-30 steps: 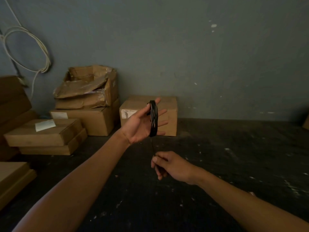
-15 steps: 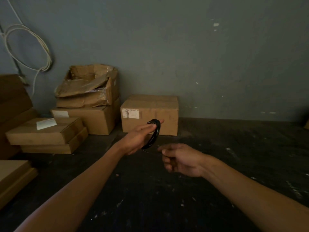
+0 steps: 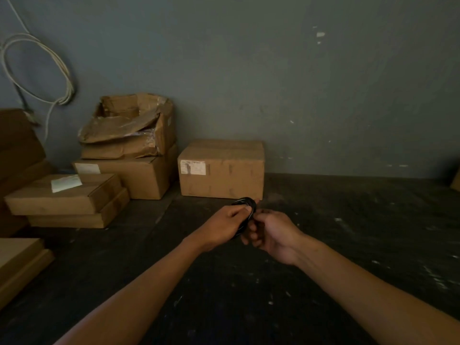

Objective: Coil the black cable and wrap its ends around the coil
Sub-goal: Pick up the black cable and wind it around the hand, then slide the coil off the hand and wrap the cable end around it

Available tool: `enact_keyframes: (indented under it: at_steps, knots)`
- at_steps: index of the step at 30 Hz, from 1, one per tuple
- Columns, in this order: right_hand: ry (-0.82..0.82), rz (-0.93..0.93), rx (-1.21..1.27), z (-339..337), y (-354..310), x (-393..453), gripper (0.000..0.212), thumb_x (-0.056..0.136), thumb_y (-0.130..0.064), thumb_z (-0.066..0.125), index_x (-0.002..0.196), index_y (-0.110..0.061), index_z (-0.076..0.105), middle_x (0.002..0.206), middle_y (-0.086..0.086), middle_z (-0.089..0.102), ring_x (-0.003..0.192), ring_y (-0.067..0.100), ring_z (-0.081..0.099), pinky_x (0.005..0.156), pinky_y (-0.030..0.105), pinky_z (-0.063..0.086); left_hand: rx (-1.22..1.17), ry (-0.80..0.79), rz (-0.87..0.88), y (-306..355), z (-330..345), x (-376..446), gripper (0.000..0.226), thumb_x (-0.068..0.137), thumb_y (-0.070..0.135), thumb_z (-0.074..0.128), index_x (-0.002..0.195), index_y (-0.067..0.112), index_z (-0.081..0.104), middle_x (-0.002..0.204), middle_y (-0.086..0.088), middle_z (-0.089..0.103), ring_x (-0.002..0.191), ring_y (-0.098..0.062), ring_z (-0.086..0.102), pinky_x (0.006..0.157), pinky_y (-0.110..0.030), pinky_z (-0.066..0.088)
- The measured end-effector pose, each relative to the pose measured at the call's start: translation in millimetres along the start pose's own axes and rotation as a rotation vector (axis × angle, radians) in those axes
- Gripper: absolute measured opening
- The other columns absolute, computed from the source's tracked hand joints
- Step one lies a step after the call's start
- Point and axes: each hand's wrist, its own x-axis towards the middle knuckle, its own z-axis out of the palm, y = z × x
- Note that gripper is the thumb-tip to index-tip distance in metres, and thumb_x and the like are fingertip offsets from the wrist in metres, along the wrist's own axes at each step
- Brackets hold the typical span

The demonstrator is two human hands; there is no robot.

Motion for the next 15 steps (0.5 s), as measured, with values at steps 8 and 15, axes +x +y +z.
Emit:
enact_keyframes:
  at_steps: [8, 15]
  knots:
    - [-0.017, 0.099, 0.123, -7, 10, -3, 0.041, 0.099, -0.044, 0.042, 0.113, -0.012, 0.065, 0.068, 0.005, 0.056, 0.055, 0.016, 0.056, 0.055, 0.028, 0.036, 0.029, 0.001, -0.032, -12, 15, -2, 0.032, 0.104, 0.033, 0.034, 0.088, 0.021, 0.059, 0.073, 0.003, 0.057, 0.067, -0.008, 0.057, 0.062, -0.027, 0.049]
    - [0.024, 0.149, 0.148, -14, 18, -3, 0.034, 0.097, -0.036, 0.051, 0.11, -0.01, 0.068, 0.073, 0.005, 0.061, 0.063, 0.015, 0.056, 0.057, 0.027, 0.039, 0.329, -0.005, 0.0, -14, 24, -4, 0.032, 0.106, 0.028, 0.028, 0.089, 0.024, 0.055, 0.074, 0.006, 0.057, 0.053, 0.008, 0.054, 0.054, -0.011, 0.043]
